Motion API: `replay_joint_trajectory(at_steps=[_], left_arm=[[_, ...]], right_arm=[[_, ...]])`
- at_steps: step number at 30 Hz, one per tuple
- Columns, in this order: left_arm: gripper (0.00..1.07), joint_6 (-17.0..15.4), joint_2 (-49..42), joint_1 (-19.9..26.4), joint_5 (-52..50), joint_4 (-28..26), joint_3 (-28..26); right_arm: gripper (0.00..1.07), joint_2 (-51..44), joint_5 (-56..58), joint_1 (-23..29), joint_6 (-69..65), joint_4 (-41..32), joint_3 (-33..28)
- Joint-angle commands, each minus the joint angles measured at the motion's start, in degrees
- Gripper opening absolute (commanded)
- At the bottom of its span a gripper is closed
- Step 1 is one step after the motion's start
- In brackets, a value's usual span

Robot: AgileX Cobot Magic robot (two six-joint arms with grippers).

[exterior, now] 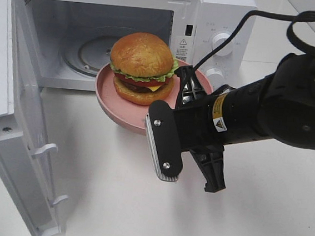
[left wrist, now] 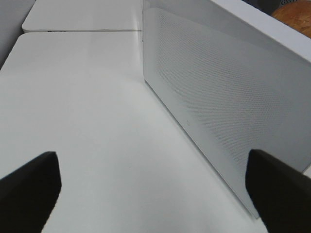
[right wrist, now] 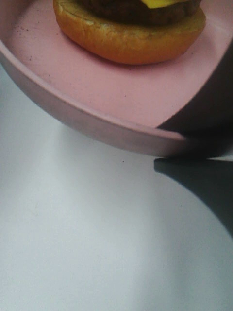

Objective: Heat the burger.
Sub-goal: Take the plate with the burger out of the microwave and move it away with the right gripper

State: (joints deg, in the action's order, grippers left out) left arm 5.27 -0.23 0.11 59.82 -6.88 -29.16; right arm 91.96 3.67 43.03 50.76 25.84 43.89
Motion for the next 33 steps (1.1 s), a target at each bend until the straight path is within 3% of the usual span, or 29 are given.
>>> replay_joint_trajectory(at_steps=[1,15,33], left_arm=[[0.98,-0.4,-1.1,0.3,-0.4,-0.3,0.2],[0.98,-0.4,-1.1,0.3,-0.4,-0.3,0.2],[0.98,-0.4,-1.1,0.3,-0.4,-0.3,0.2]], right_arm=[[0.0,-4.5,-5.0,-0.3,-0.2,0.7,-2.5],[0.0,-17.7,-4.5,-0.3,-0.2,0.4,-13.8],[0.0,-32.8,8.9,-0.3,-5.0,0.4,-21.0]])
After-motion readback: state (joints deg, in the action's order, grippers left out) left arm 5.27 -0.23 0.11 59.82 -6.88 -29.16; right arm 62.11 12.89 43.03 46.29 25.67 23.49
